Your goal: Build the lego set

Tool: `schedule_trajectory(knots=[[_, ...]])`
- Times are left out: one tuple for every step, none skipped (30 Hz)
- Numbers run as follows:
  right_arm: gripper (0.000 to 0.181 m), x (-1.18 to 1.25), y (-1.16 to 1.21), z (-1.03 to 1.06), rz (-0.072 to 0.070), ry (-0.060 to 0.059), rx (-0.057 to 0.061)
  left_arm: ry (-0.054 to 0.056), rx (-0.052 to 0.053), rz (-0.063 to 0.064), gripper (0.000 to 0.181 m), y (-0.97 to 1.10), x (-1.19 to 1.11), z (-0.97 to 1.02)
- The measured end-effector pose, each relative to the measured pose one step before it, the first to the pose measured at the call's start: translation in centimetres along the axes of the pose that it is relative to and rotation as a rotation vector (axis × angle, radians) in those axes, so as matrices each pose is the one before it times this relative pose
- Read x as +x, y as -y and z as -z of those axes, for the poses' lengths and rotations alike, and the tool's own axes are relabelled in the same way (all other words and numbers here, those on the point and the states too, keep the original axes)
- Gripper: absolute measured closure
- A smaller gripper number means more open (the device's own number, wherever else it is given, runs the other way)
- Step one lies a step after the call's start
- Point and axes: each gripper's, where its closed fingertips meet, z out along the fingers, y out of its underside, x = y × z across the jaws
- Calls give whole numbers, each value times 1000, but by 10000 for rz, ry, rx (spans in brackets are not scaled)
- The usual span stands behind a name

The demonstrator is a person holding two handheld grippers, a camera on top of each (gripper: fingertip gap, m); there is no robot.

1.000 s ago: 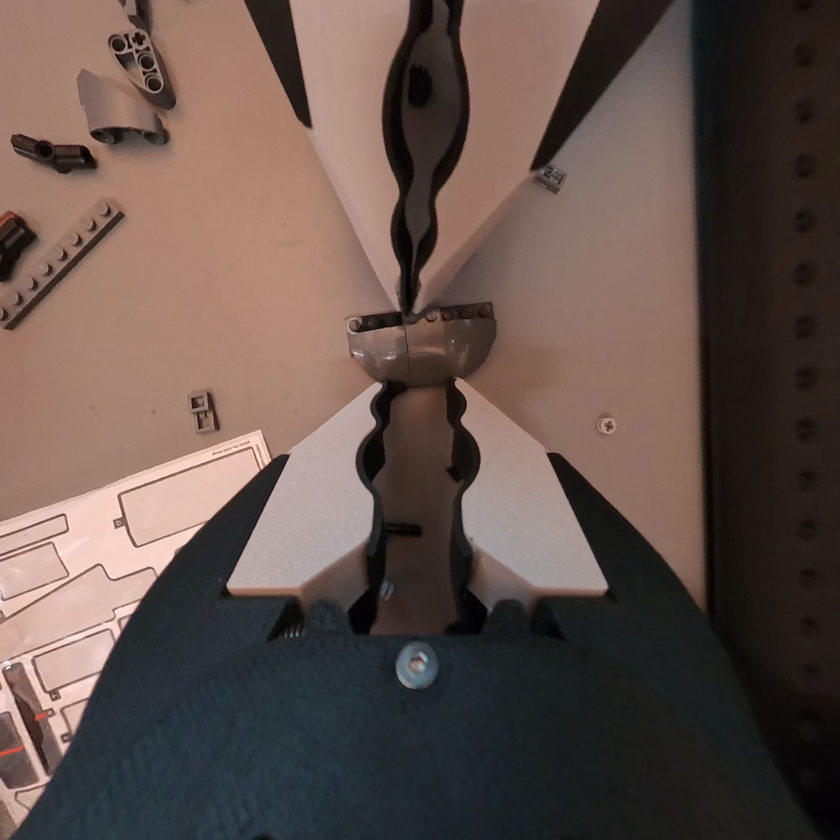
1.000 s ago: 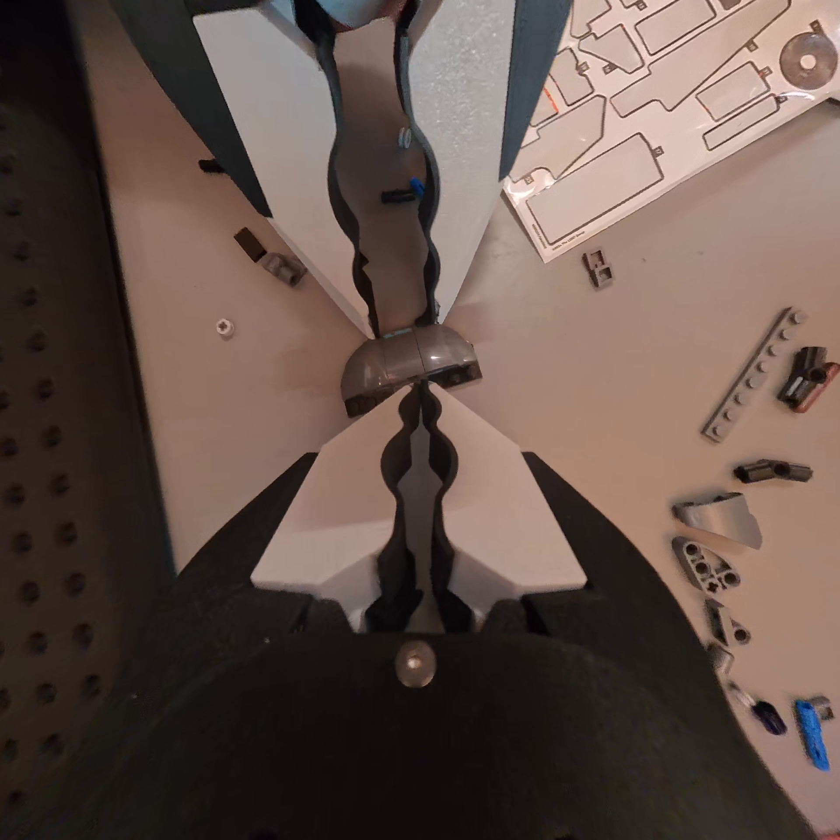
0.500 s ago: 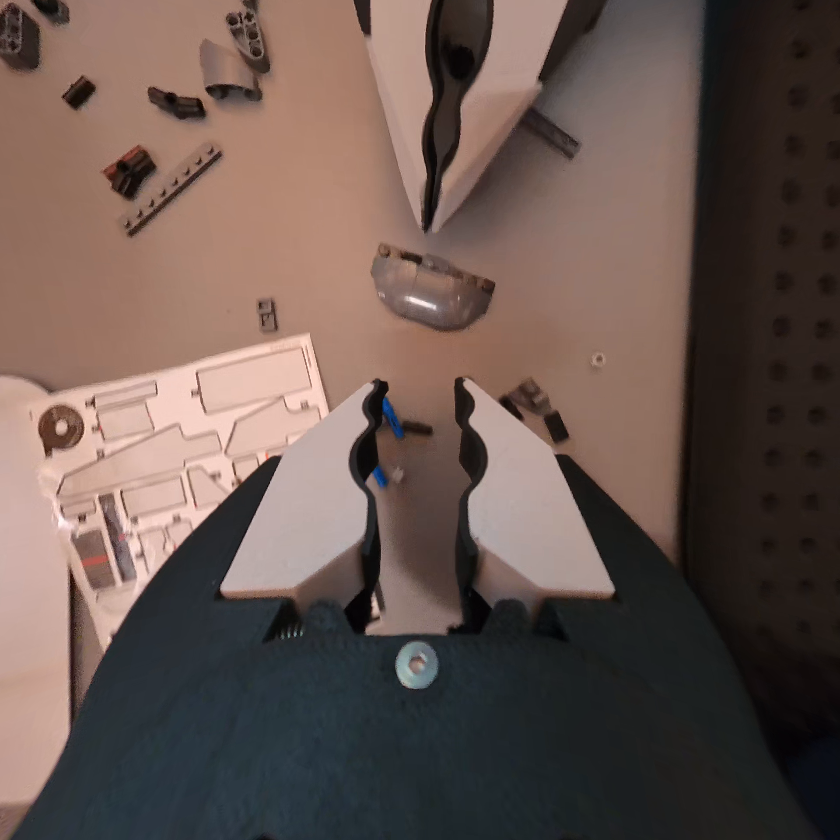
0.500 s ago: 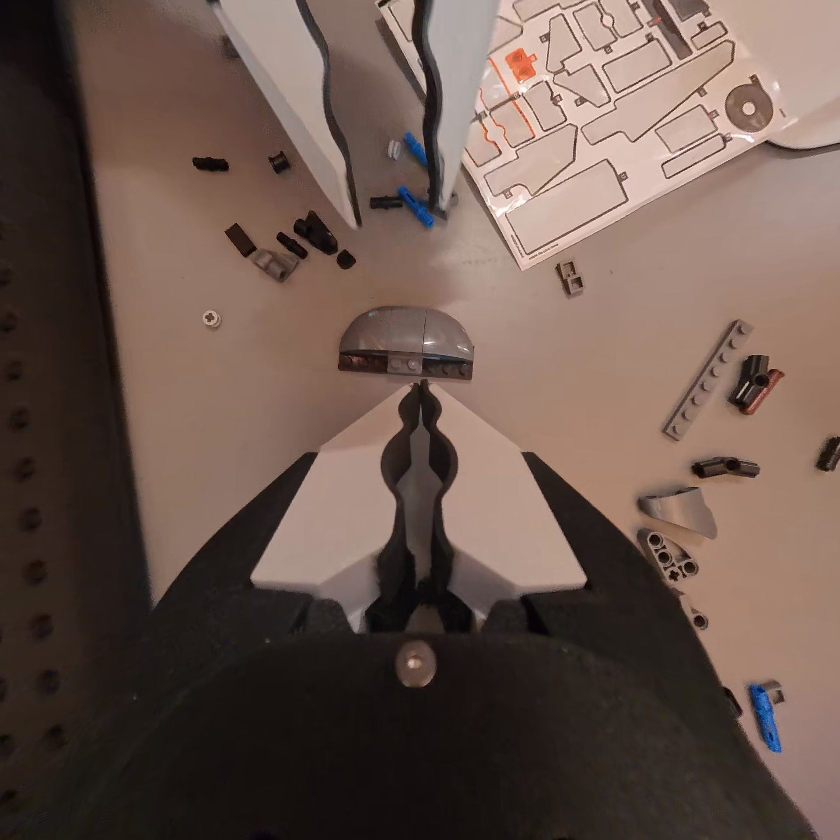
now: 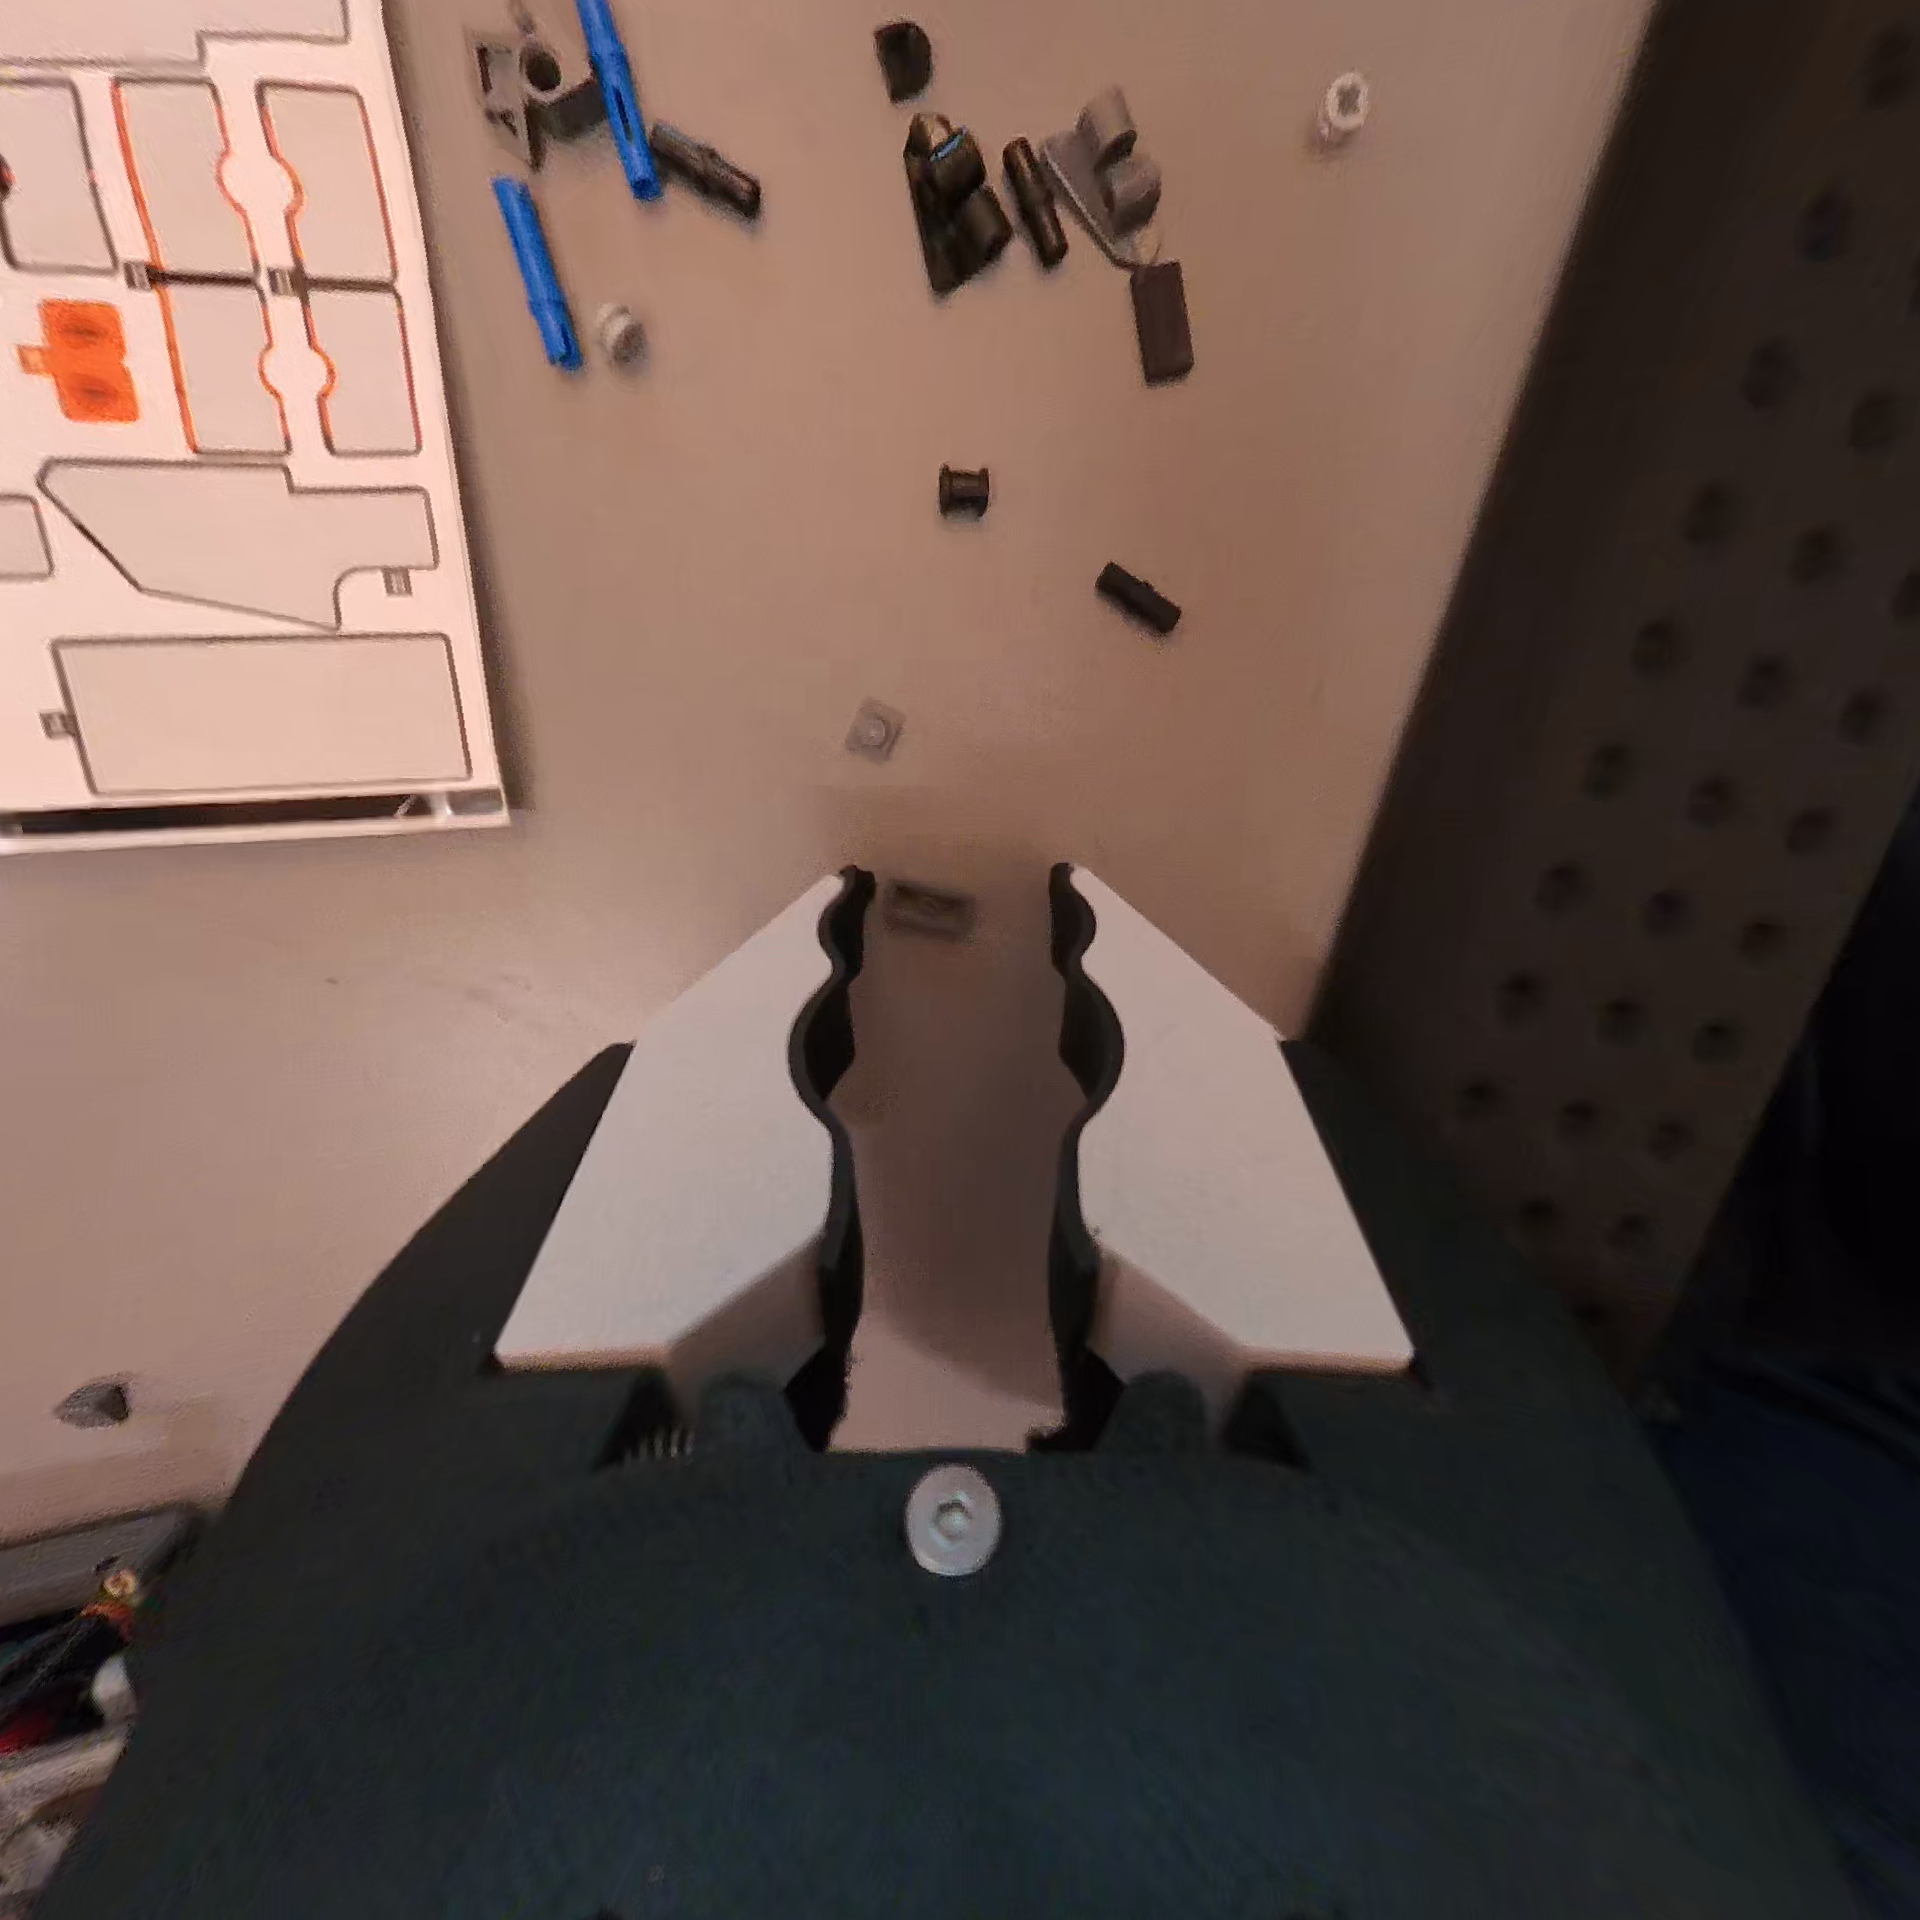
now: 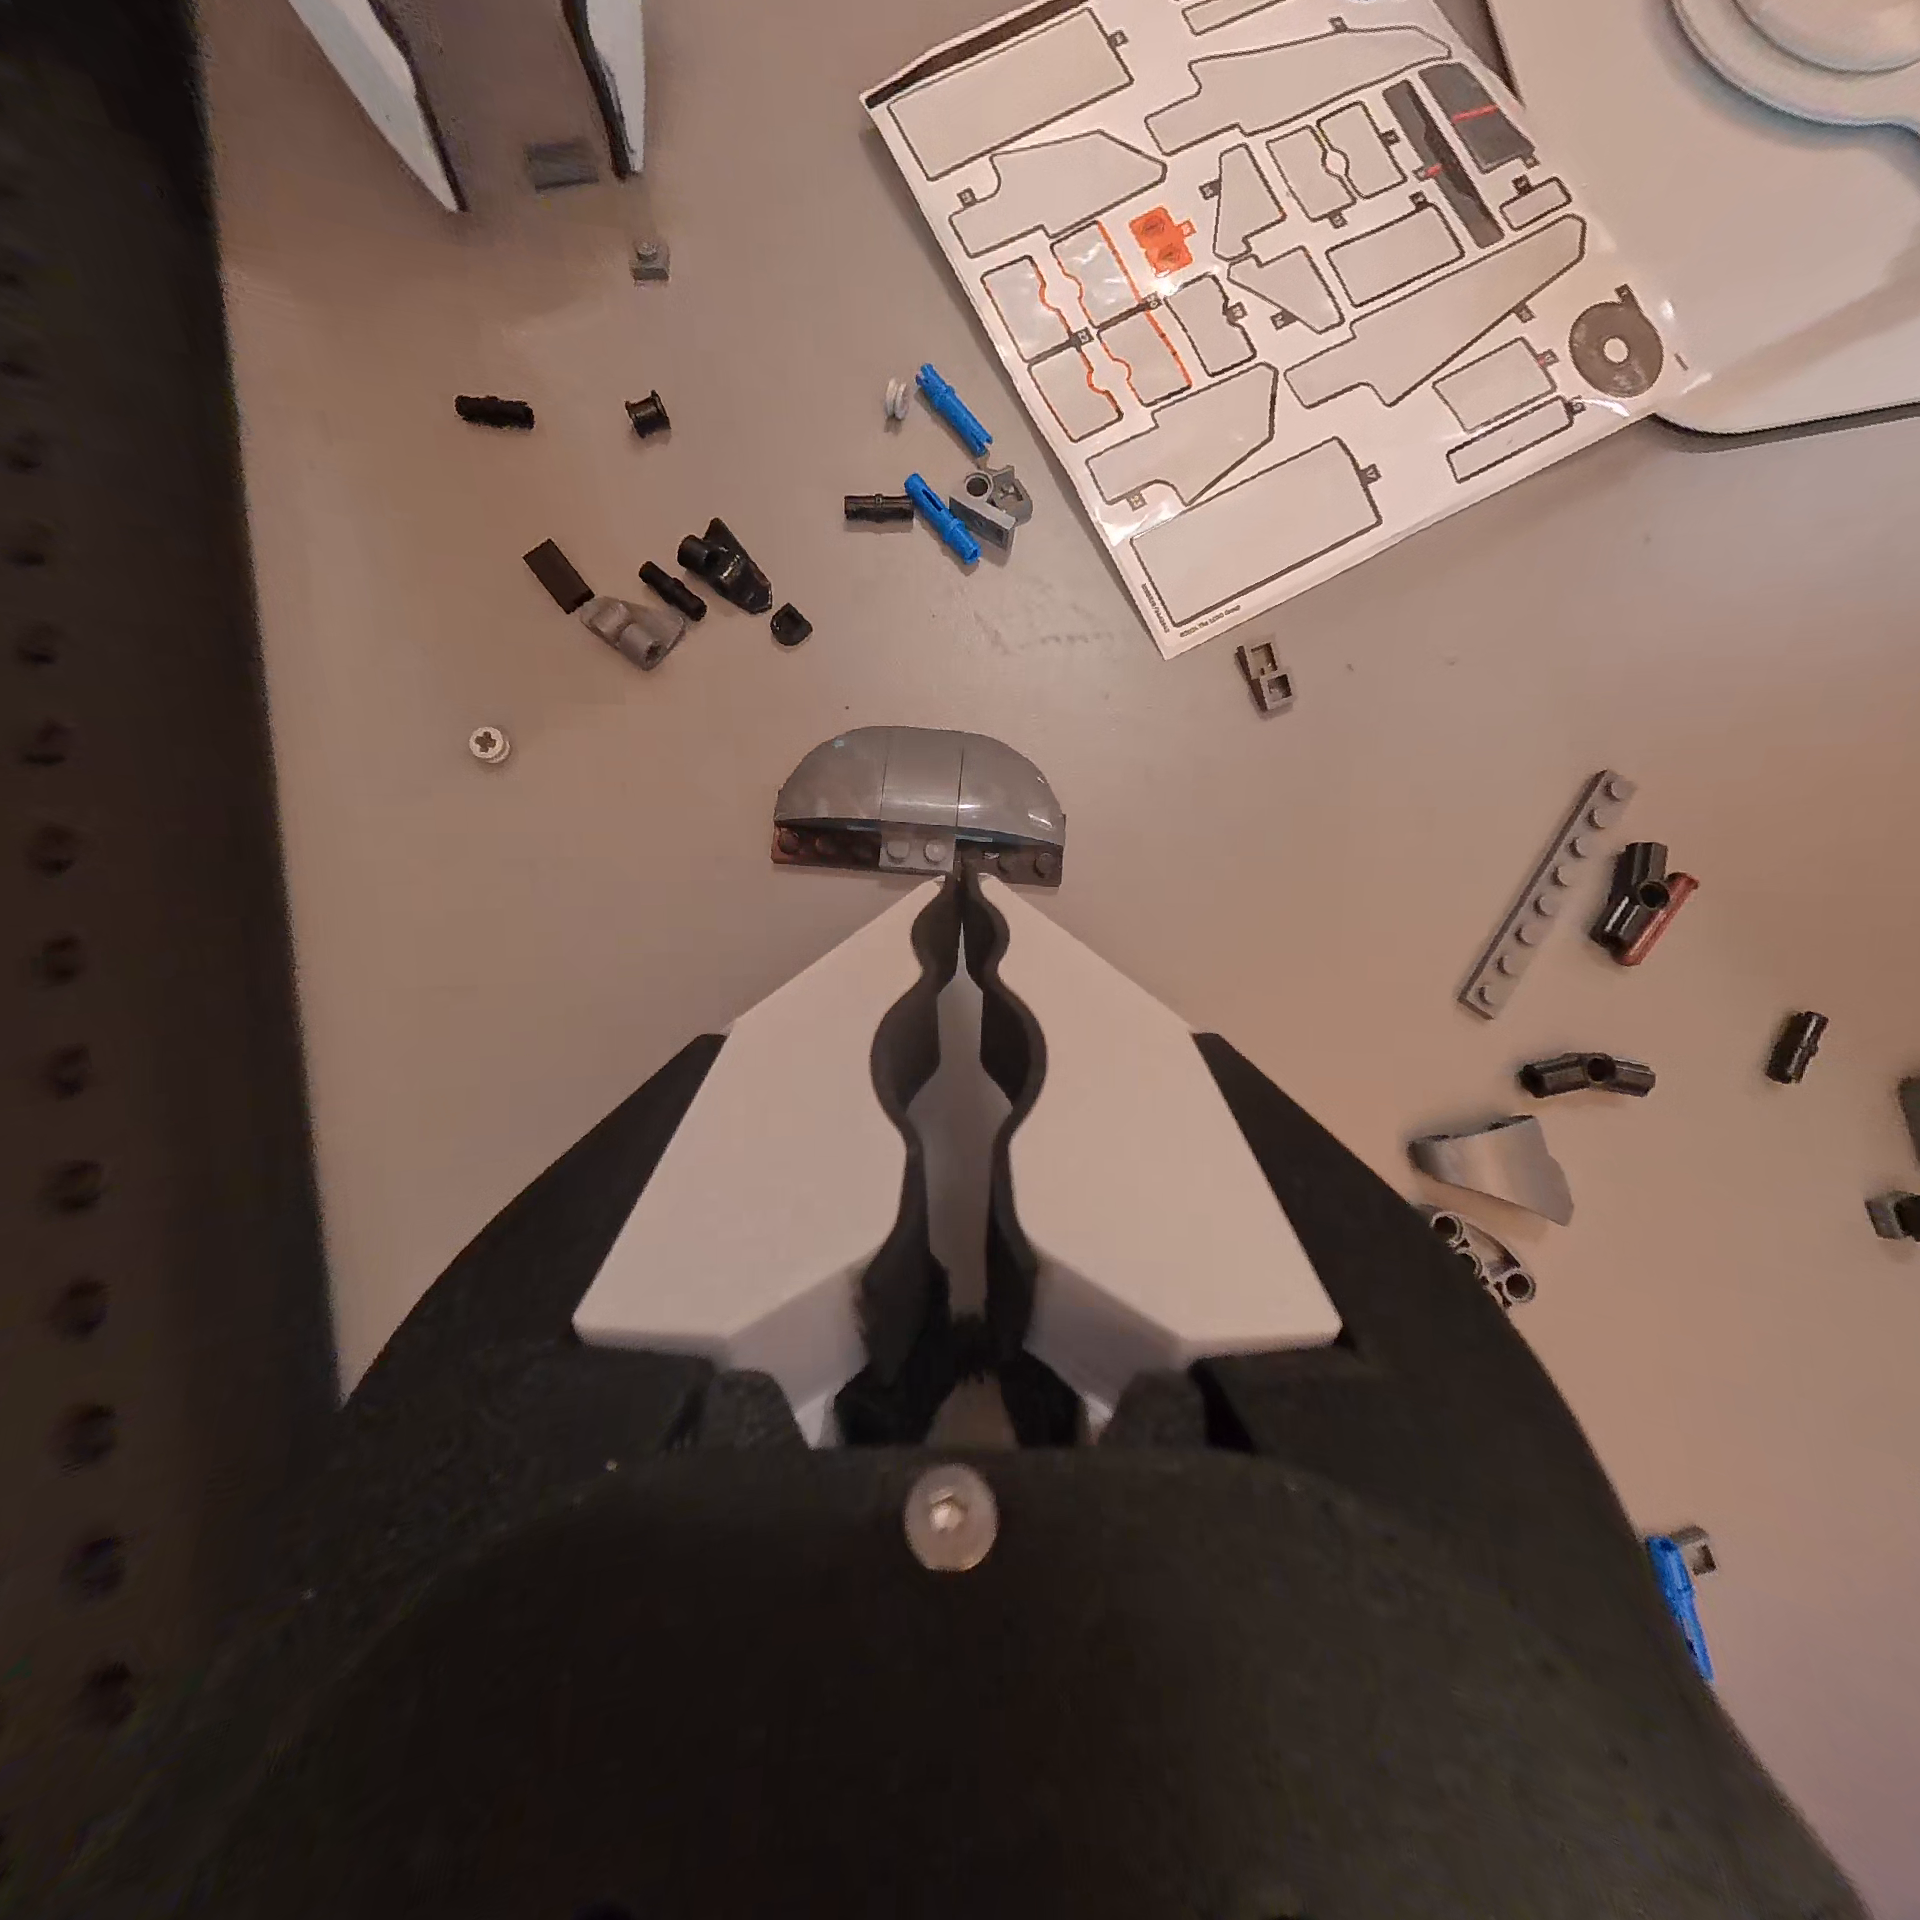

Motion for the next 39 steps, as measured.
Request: schedule_trajectory(knots=[[181,-8,13,-9,2,4,4,6,33,21,150,-166,38,39],[181,-6,-8,-34,-1,13,-1,46,-2,-64,153,-82,6,-5],[181,-9,-17,-46,-5,15,-15,104,-10,-68,156,7,-96,-43],[181,-8,-57,-41,-1,15,-22,88,-10,-53,158,8,-91,-18],[181,11,-39,-28,3,4,-19,65,-5,-36,160,-26,-69,-15],[181,14,-24,4,0,-7,-8,97,26,-17,163,-22,-170,-5],[181,23,13,19,-4,-6,8,56,64,-11,166,-14,-148,-12],[181,1,37,48,0,-1,28,-58,110,4,167,27,13,8],[181,-20,92,68,1,10,55,-41,110,-45,167,22,15,-3],[181,-20,124,88,-11,17,71,-1,113,-72,167,73,-29,-24],[181,36,97,79,-21,-6,59,-2,139,-55,167,191,-13,-53],[181,64,81,93,-30,-25,57,48,223,-101,167,425,-64,2],[181,37,131,113,-63,15,101,260,322,-152,167,734,-373,172],[181,-40,261,145,-117,77,186,266,470,-141,167,1136,-419,340],[181,-26,386,186,-150,93,266,151,599,-168,167,1525,-229,377],[181,-12,484,235,-159,95,327,214,719,-259,167,1901,-284,279],[181,-63,590,244,-199,142,403,324,656,-311,167,1883,-439,94],[180,-167,665,250,-264,229,447,216,538,-318,167,1699,-273,-81],[178,-265,638,215,-295,305,432,193,576,-260,167,1722,-236,-202],[176,-325,561,147,-293,343,387,302,663,-211,168,1834,-370,-297],[175,-346,430,78,-259,342,307,144,577,-325,167,1616,12,-412],[172,-419,406,22,-195,349,268,206,461,-465,168,1372,93,-473],[171,-527,461,20,-174,386,302,419,260,-560,167,1048,-105,-466],[170,-571,440,-22,-203,426,292,371,84,-588,168,752,-12,-400],[170,-463,315,-47,-231,379,219,433,50,-548,167,694,-135,-239],[169,-292,213,-33,-248,298,171,443,68,-549,167,625,-173,-136],[169,-350,299,6,-243,346,224,239,77,-417,167,534,54,-127],[169,-558,484,76,-216,464,332,210,156,-242,167,546,32,-131],[168,-567,510,110,-199,457,346,176,177,-187,167,483,27,-139],[168,-364,374,103,-183,323,255,35,71,-125,167,269,151,-155],[168,-172,173,93,-154,203,138,81,48,-74,167,186,5,-99],[169,-124,47,86,-108,158,66,80,112,-63,168,252,-40,-19],[169,-183,59,42,-44,171,72,52,94,2,168,187,-65,16],[170,-355,71,20,16,252,63,-3,83,15,167,166,0,21],[169,-422,97,30,33,282,56,36,44,-22,167,84,-40,35],[169,-205,149,104,-2,160,100,59,44,-38,167,74,-42,52],[169,-37,193,160,-47,84,133,12,46,-13,168,84,19,54],[169,-133,215,158,-80,148,154,67,37,-28,168,95,-38,39],[169,-185,205,88,-82,184,156,90,33,-102,168,122,-30,46]])
